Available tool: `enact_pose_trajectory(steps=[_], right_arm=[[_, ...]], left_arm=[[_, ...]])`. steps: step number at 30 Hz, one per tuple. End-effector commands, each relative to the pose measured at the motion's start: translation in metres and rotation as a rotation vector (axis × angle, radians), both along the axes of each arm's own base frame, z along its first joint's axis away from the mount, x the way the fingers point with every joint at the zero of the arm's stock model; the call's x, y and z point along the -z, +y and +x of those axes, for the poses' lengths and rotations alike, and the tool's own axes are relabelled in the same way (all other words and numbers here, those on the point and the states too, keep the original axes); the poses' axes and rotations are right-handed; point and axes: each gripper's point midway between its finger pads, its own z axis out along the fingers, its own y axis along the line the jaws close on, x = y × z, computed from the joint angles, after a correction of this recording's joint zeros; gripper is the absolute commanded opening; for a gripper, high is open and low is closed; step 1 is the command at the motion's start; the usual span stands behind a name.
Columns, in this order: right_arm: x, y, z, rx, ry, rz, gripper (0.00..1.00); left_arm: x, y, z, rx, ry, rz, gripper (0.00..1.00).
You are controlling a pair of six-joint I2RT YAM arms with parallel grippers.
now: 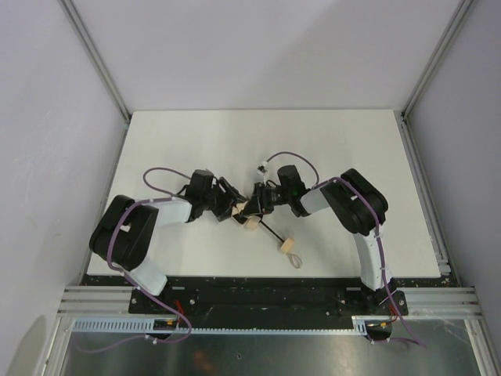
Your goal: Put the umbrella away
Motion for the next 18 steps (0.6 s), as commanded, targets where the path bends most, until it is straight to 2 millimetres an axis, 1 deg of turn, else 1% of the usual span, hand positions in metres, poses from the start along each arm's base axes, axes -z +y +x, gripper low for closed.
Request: enact_pose_trajectory(steps=[1,4,7,13,16,18], right_arm=[[-0.046,0.012,-0.012,-0.091,-0.082,0.157,0.00],[-0.057,0.011,-0.007,-0.041,-0.122,0.192,0.00],[-0.068,0.013,-0.007,-0.009,-0.169,0.219,0.00],[-0.079,0.015,-0.017,-0.021,-0.227,0.248,0.00],[-0.084,0.014,-0.023,-0.039,-0.234,0.262,0.00],[-0.088,0.013,-0.027,-0.051,-0.237,0.273,0.00]], left_arm=[[0.060,0.021,-0.059,0.058,0.241,0.130,0.71],[0.055,0.014,-0.060,0.057,0.231,0.078,0.74],[0.050,0.007,-0.058,0.053,0.218,0.017,0.75],[0.040,0.002,-0.053,0.032,0.193,-0.059,0.74],[0.030,-0.002,-0.045,0.033,0.155,-0.094,0.70],[0.021,-0.005,-0.040,0.037,0.122,-0.116,0.65]])
